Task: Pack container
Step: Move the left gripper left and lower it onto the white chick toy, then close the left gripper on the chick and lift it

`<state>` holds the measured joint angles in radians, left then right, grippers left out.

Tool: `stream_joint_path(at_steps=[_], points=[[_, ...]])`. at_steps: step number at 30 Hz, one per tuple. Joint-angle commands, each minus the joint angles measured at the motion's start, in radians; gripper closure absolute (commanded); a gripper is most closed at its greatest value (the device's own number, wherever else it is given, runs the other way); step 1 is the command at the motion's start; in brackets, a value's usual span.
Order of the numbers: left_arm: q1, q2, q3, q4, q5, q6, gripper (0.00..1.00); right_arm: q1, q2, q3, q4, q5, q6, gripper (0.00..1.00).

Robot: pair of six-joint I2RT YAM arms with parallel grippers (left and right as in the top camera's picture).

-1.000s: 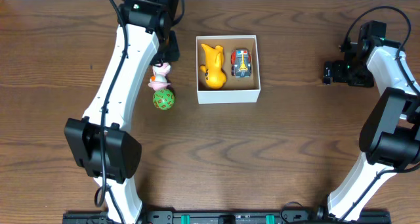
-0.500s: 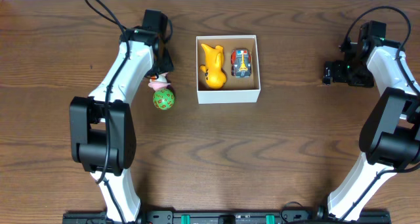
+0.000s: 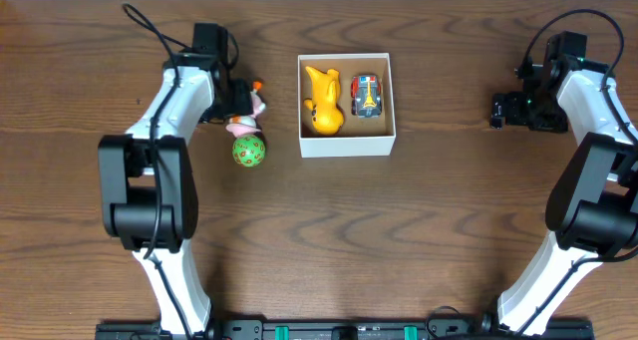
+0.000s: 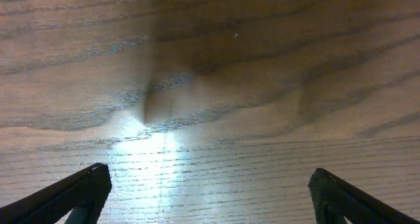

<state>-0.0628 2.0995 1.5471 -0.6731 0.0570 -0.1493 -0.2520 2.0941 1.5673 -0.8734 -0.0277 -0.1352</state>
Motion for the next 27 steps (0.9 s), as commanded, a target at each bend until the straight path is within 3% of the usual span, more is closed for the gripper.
stream_joint_path(at_steps=[1, 8, 17, 24, 27], points=[[-0.005, 0.012, -0.005, -0.001, 0.064, 0.060, 0.30, 0.008, -0.010, -0.003, 0.000, -0.006, 0.008, 0.01], [-0.006, 0.012, -0.005, -0.004, 0.072, 0.064, 0.30, 0.008, -0.010, -0.003, -0.001, -0.006, 0.008, 0.01], [-0.039, 0.013, -0.005, -0.010, 0.116, 0.068, 0.41, 0.008, -0.010, -0.003, 0.000, -0.006, 0.008, 0.01], [-0.074, 0.031, -0.005, -0.014, 0.115, 0.108, 0.40, 0.008, -0.010, -0.003, -0.001, -0.006, 0.008, 0.01], [-0.068, 0.030, -0.004, -0.014, 0.115, 0.108, 0.63, 0.008, -0.010, -0.003, -0.001, -0.006, 0.008, 0.01]])
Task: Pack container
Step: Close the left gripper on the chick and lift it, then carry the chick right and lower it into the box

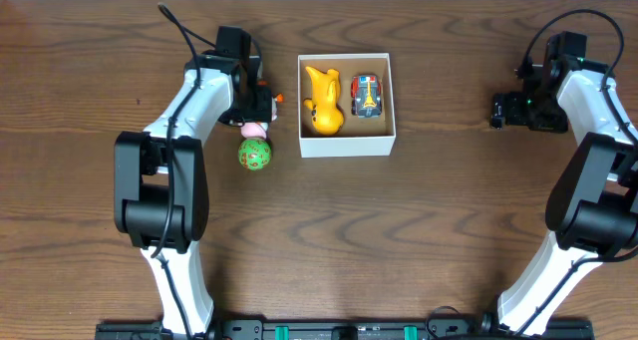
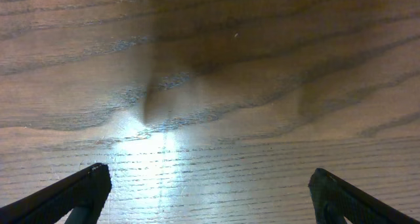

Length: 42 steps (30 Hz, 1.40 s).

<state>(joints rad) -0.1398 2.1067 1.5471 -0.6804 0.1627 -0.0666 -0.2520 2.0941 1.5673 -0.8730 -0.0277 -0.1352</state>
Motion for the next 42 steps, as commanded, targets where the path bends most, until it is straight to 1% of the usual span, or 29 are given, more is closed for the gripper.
stream_joint_path(at_steps=[1, 2, 3, 8, 12, 17, 21, 29, 35, 42], points=[[0.013, 0.022, -0.003, -0.010, 0.010, 0.024, 0.77, 0.008, -0.010, -0.003, -0.001, -0.006, 0.008, 0.01], [0.016, 0.022, -0.003, -0.011, 0.010, 0.024, 0.93, 0.008, -0.010, -0.003, -0.001, -0.006, 0.008, 0.01], [0.019, 0.021, -0.003, -0.014, 0.010, 0.024, 0.94, 0.008, -0.010, -0.003, -0.001, -0.006, 0.008, 0.01], [0.026, 0.002, 0.039, -0.059, 0.001, 0.025, 0.94, 0.008, -0.010, -0.003, -0.001, -0.006, 0.008, 0.01], [0.026, -0.050, 0.151, -0.105, -0.050, 0.024, 0.94, 0.008, -0.010, -0.003, -0.001, -0.006, 0.008, 0.01], [0.008, -0.121, 0.310, -0.140, -0.050, 0.012, 0.94, 0.008, -0.010, -0.003, -0.001, -0.006, 0.008, 0.01], [-0.019, -0.161, 0.391, -0.142, -0.032, -0.026, 0.94, 0.008, -0.010, -0.003, -0.001, -0.006, 0.008, 0.01], [-0.089, -0.180, 0.415, -0.125, 0.102, -0.043, 0.94, 0.008, -0.010, -0.003, -0.001, -0.006, 0.008, 0.01], [-0.154, -0.179, 0.415, -0.048, 0.107, -0.039, 0.94, 0.008, -0.010, -0.003, -0.001, -0.006, 0.008, 0.01], [-0.220, -0.169, 0.415, -0.043, 0.107, -0.044, 0.94, 0.008, -0.010, -0.003, -0.001, -0.006, 0.008, 0.01]])
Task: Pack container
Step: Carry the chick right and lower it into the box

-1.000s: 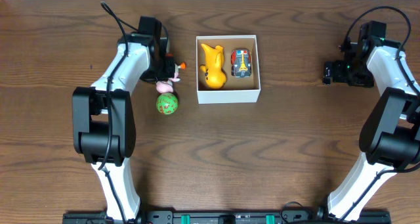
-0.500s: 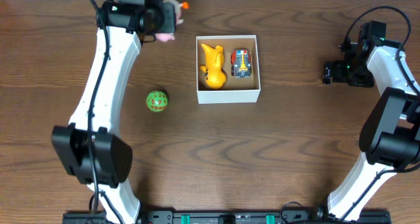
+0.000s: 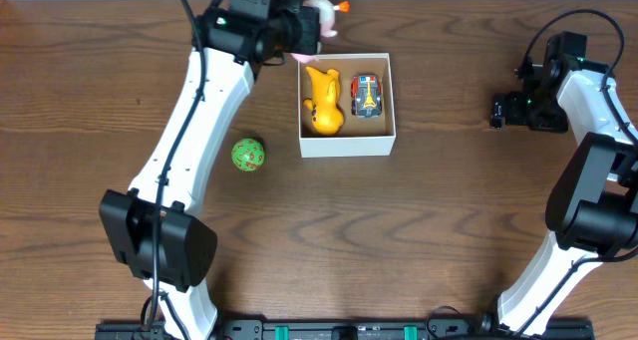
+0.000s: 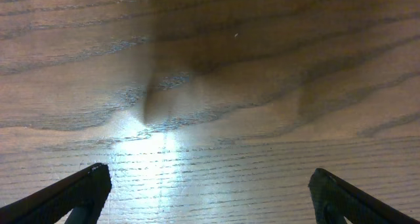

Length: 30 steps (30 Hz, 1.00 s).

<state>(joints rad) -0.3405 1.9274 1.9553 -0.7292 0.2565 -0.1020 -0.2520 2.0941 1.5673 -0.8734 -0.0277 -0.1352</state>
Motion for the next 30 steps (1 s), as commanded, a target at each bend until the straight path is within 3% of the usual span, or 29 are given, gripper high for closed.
stream_joint_path(at_steps=[1, 8, 16, 20, 30], points=[[-0.030, 0.014, 0.006, 0.005, 0.013, -0.017, 0.94, 0.008, -0.010, -0.003, 0.000, -0.006, 0.008, 0.01], [-0.098, 0.073, -0.001, 0.010, 0.011, -0.052, 0.94, 0.008, -0.010, -0.003, 0.000, -0.006, 0.008, 0.01], [-0.098, 0.180, -0.001, 0.060, 0.008, -0.265, 0.94, 0.008, -0.010, -0.003, 0.000, -0.006, 0.008, 0.01], [-0.098, 0.200, -0.001, 0.057, -0.066, -0.383, 0.94, 0.008, -0.010, -0.003, 0.000, -0.006, 0.008, 0.01], [-0.110, 0.236, -0.001, 0.000, -0.089, -0.483, 0.94, 0.008, -0.010, -0.003, -0.001, -0.006, 0.008, 0.01]])
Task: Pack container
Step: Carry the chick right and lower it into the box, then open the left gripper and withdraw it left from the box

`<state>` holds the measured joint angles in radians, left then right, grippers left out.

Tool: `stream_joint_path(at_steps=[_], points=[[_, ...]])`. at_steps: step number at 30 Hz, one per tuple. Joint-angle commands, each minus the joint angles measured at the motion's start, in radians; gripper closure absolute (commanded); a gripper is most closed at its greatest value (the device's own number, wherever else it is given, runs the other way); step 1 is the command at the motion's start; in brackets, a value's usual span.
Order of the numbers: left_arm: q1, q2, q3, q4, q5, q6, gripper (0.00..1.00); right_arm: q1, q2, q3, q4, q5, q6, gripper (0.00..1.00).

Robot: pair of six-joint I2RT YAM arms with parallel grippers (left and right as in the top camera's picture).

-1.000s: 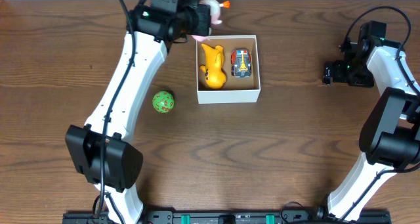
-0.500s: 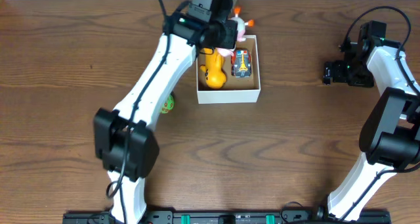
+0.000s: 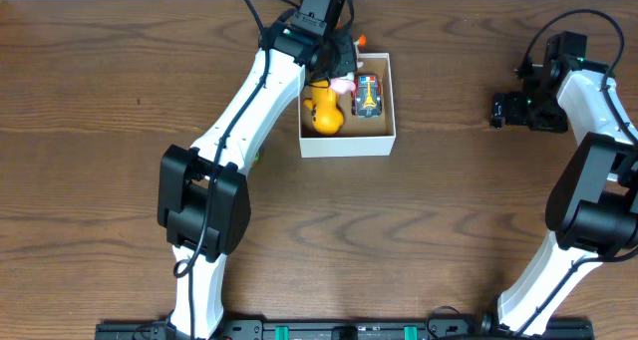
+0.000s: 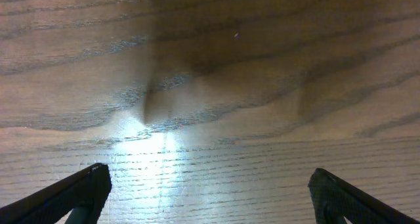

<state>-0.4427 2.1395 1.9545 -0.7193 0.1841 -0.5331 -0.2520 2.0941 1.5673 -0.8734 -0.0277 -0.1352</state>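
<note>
The white box (image 3: 391,91) stands at the top middle of the table, holding a yellow duck (image 3: 324,113) and a small toy car (image 3: 367,96). My left gripper (image 3: 342,67) hangs over the box's far half, shut on a pink toy (image 3: 345,84) with an orange tip (image 3: 361,43); the toy sits between the duck and the car. My left arm covers the green ball. At the far right my right gripper (image 3: 498,111) rests low over bare wood, and in the wrist view the right gripper (image 4: 210,191) is open and holds nothing.
The wooden table (image 3: 449,220) runs to a pale back edge just behind the box. My left arm (image 3: 249,111) stretches diagonally from its base at the lower left up to the box. The right arm (image 3: 598,161) stands along the right edge.
My left gripper, still holding the pink toy, has moved from just beyond the box's far-left corner to over the inside of the box and is lower. The right arm has not moved.
My left gripper was first shut on the pink toy on the table left of the box, above the green ball. Then it had shifted slightly right. Later it held the toy high past the box's far-left corner, the ball left behind. Now the toy hangs inside the box.
</note>
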Motion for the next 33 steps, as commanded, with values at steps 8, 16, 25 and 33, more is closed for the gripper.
stream_joint_path(at_steps=[8, 16, 25, 33], points=[[-0.042, 0.048, 0.000, -0.020, -0.017, -0.052, 0.94, 0.008, -0.010, -0.003, 0.000, -0.006, 0.008, 0.01], [-0.041, 0.104, 0.000, -0.020, -0.017, -0.052, 0.94, 0.010, -0.010, -0.003, -0.001, -0.006, 0.008, 0.01], [-0.041, 0.179, -0.001, -0.021, -0.043, -0.048, 0.71, 0.006, -0.010, -0.003, -0.001, -0.006, 0.008, 0.01], [-0.031, 0.178, 0.005, -0.020, -0.043, 0.005, 0.36, 0.006, -0.010, -0.003, -0.001, -0.006, 0.008, 0.01]])
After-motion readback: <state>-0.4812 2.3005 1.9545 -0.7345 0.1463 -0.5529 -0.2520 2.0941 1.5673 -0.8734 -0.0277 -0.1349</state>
